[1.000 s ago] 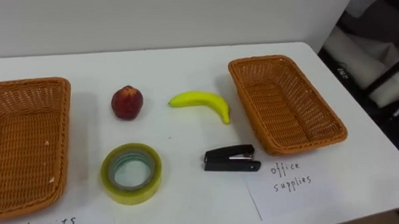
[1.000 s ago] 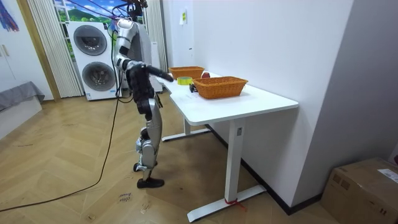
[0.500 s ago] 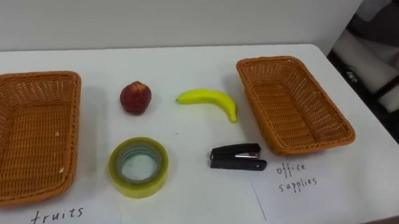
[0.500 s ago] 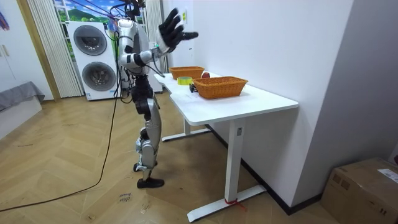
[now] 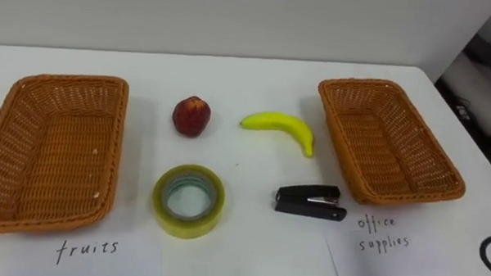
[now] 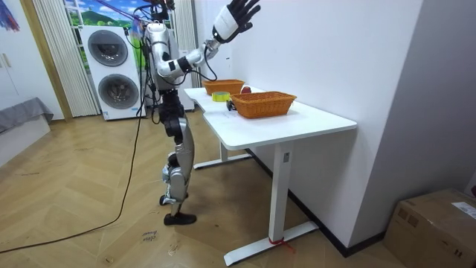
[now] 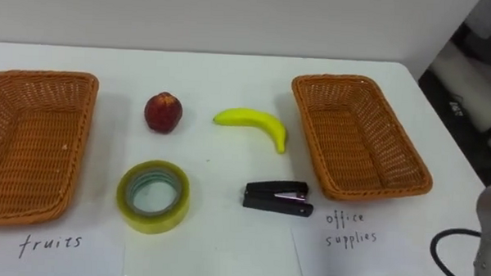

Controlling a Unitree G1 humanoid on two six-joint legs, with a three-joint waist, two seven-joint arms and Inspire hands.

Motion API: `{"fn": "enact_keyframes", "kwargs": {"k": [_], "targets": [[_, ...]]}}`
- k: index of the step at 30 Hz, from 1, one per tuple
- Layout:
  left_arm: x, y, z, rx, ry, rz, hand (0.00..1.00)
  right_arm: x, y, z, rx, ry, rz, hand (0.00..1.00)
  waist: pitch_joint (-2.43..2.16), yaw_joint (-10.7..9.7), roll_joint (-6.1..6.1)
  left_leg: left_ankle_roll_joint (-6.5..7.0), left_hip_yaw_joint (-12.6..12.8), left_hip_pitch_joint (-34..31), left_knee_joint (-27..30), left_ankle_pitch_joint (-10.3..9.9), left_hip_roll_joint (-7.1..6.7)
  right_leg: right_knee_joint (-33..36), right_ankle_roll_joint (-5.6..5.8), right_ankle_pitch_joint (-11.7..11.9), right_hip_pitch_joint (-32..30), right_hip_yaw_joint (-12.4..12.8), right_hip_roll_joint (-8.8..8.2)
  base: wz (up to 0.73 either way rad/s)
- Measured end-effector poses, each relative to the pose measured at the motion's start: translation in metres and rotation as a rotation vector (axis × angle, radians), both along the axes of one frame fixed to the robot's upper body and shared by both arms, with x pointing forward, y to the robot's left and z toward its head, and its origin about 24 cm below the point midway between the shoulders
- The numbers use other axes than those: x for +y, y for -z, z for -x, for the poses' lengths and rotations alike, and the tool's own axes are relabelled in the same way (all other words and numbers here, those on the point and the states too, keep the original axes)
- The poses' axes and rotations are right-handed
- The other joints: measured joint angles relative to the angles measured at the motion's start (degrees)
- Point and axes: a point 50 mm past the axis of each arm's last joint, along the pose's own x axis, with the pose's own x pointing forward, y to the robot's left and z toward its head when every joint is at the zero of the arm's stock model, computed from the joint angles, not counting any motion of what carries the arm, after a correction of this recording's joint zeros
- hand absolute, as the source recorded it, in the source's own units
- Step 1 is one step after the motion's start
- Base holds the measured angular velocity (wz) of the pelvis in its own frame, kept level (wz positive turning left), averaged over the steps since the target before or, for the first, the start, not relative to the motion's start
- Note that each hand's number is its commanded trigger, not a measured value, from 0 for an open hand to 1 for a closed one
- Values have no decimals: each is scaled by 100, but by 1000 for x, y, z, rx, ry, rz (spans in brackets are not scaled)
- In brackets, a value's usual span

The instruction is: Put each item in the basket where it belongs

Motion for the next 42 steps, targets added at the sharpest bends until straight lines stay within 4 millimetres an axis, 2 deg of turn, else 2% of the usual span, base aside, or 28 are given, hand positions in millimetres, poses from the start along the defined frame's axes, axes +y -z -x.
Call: {"fn": "enact_keyframes", "kwargs": {"k": [5, 9, 11, 14, 17, 21, 24, 26, 29, 34, 42], "targets": [[2, 0, -1, 10, 13, 21, 0, 20, -8, -14, 68, -60, 212, 0, -17, 99, 22, -1, -59, 3, 16, 2, -4, 0, 0, 0, 8, -30, -8, 3], [4, -1, -1, 17, 28, 31, 0, 37, -6, -22, 139, -137, 344, 0, -13, 134, 30, -6, -114, 70, 19, 12, -7, -8, -2, 1, 117, -89, -17, 7], [3, -1, -1, 17, 32, 43, 0, 44, -6, -26, 156, -176, 383, 0, 1, 157, 47, -6, -128, 70, 27, 12, -9, -9, -2, 2, 127, -115, -24, 6], [3, -1, -3, 27, 69, 48, 0, 59, -5, -34, 193, -251, 441, 0, -5, 184, 25, -3, -204, 70, 45, 22, -17, -7, -2, 2, 168, -180, -38, 10], [2, 0, -10, 24, 95, 52, 0, 74, 1, -38, 225, -342, 472, 0, -12, 311, 14, -4, -222, 71, 52, 36, -17, -12, -4, 2, 186, -189, -43, 5], [1, 1, -9, 44, 108, 55, 0, 89, 9, -42, 268, -435, 504, 0, -16, 414, 7, 1, -248, 62, 54, 45, -32, -59, -5, 3, 210, -211, -50, 4], [1, 1, -7, 50, 112, 60, 0, 92, 12, -43, 303, -474, 519, 0, -26, 410, -8, 4, -294, 50, 53, 47, -46, -94, -5, 2, 205, -271, -63, 11], [2, 0, -13, 40, 128, 58, 0, 93, 14, -45, 343, -509, 538, 0, -52, 392, -47, 11, -370, -3, 84, 56, -62, -104, -2, 2, 193, -365, -82, 17], [2, -1, -20, 23, 143, 64, 0, 97, 17, -46, 399, -544, 621, 0, -58, 408, -58, 11, -389, -4, 88, 56, -60, -96, -2, 4, 217, -350, -79, 4], [3, -1, -28, 14, 155, 87, 0, 106, 28, -48, 504, -640, 686, 0, -47, 406, -64, 11, -416, 3, 78, 56, -56, -101, -1, 7, 248, -342, -74, 0], [8, -4, -39, 9, 211, 79, 0, 105, 49, -53, 696, -764, 725, 0, -42, 424, -73, 11, -415, -15, 86, 56, -63, -94, 0, 7, 237, -347, -81, 0]]}}
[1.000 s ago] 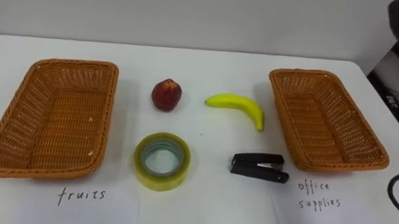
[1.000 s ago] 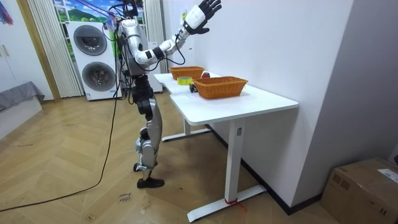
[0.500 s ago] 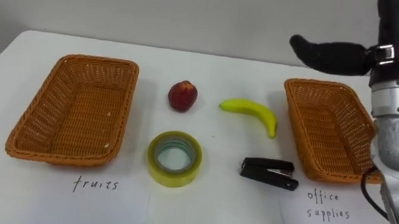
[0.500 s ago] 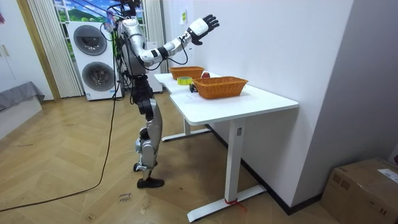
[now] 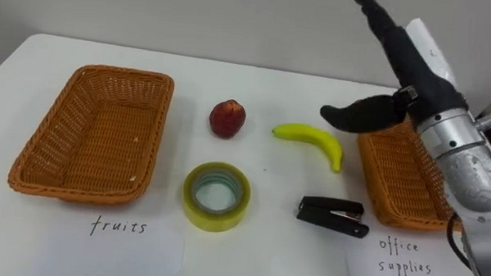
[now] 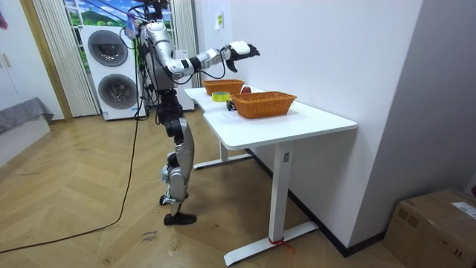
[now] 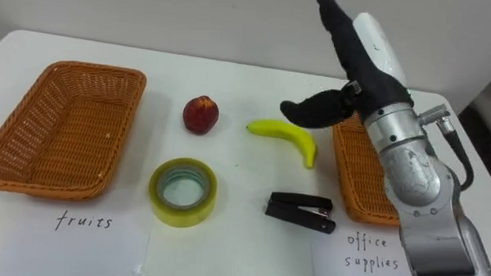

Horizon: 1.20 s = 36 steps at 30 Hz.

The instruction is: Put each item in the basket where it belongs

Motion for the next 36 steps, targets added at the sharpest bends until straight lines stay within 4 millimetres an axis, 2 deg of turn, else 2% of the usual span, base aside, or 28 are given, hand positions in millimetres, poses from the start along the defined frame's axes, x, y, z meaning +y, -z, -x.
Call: {"fn": "enact_keyframes", "kwargs": {"k": [3, 8, 13, 20, 27, 36], "targets": [[-1, 1, 0, 11, 9, 16, 0, 2, 19, -2, 130, -38, 28, 0, 4, -1, 4, 0, 8, -20, 44, -1, 0, 1, 0, 0, 13, -16, -2, 2], [-3, 1, 0, 20, 25, 36, 0, 0, 35, 7, 237, -75, 60, 0, 11, 7, 16, 0, -64, -80, 69, -2, -6, 0, 0, 1, -2, -127, -15, 8], [-3, 1, 0, 20, 26, 38, 0, -2, 39, 9, 288, -106, 95, 0, 32, 21, 48, 0, -76, -81, 69, -2, -6, 1, 0, 1, 1, -137, -14, 1], [-3, 1, 0, 24, 29, 49, 0, -1, 43, 11, 349, -154, 126, 0, 32, 18, 47, 0, -90, -79, 73, -1, -8, 0, 0, 1, 11, -134, -15, 1], [0, -1, -1, 32, 36, 56, 0, -4, 70, 26, 530, -183, 127, 0, 2, 50, 0, 0, -109, -77, 106, -1, -13, 2, 0, 1, 43, -137, -24, 2], [-1, 0, -6, 27, 59, 61, 0, -1, 83, 34, 646, -247, 137, 0, 3, 145, -16, 1, -107, -77, 130, -2, -14, 7, -2, 1, 45, -123, -23, 0]]}}
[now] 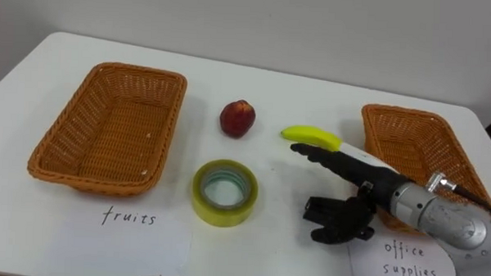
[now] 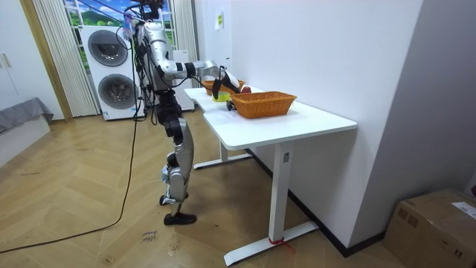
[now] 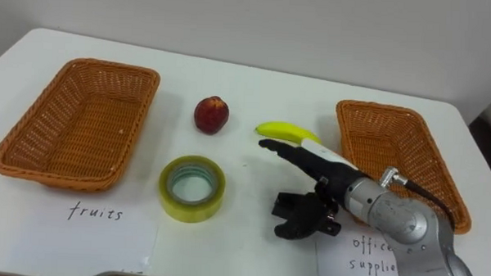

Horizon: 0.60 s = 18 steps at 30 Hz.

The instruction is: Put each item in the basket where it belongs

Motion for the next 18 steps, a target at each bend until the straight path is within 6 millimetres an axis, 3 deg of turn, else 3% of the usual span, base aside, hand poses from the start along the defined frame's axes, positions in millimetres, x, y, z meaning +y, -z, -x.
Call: {"fn": "enact_keyframes", "kwargs": {"k": [18], "targets": [[5, -3, -11, -26, 12, -14, 0, -9, 17, 6, 125, -16, 36, 0, 29, 169, -42, 0, 3, -84, -5, 0, 0, 5, 0, 0, -94, -13, 0, 0]]}}
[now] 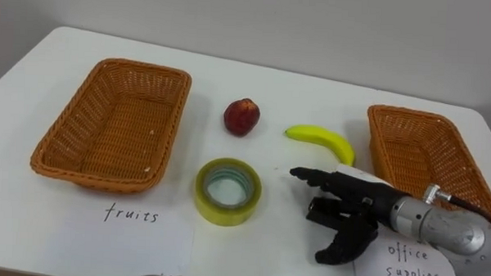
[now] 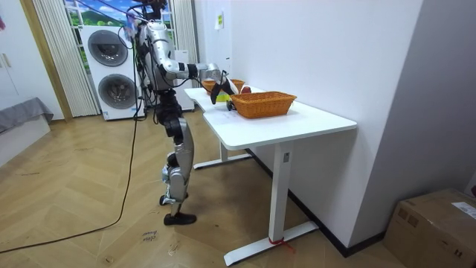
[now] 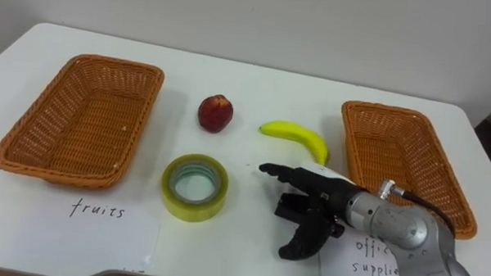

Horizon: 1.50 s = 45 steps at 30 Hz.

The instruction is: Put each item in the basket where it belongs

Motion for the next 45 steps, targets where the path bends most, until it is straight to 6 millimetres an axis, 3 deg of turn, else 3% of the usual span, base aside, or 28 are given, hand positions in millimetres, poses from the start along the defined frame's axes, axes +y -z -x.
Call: {"fn": "enact_keyframes", "kwargs": {"k": [19, 35, 45], "targets": [[1, 0, 0, 3, 4, -3, 0, -4, -1, -2, -46, 5, 145, 0, 33, -16, -80, 2, -23, -18, 6, 0, -7, 4, 4, 8, 9, 1, -4, 0], [1, 0, 2, 12, 0, -4, 0, -10, -2, -3, -64, 6, 237, 0, 24, -27, 17, 2, -22, -13, 13, 0, -5, 4, 2, 10, 13, -2, -3, 0], [2, 0, 1, 11, 0, -5, 0, -12, -1, -3, -59, 15, 271, 0, 24, -21, 11, 2, -19, -7, 12, 0, -6, 2, 3, 10, 12, -1, -6, 0]]}}
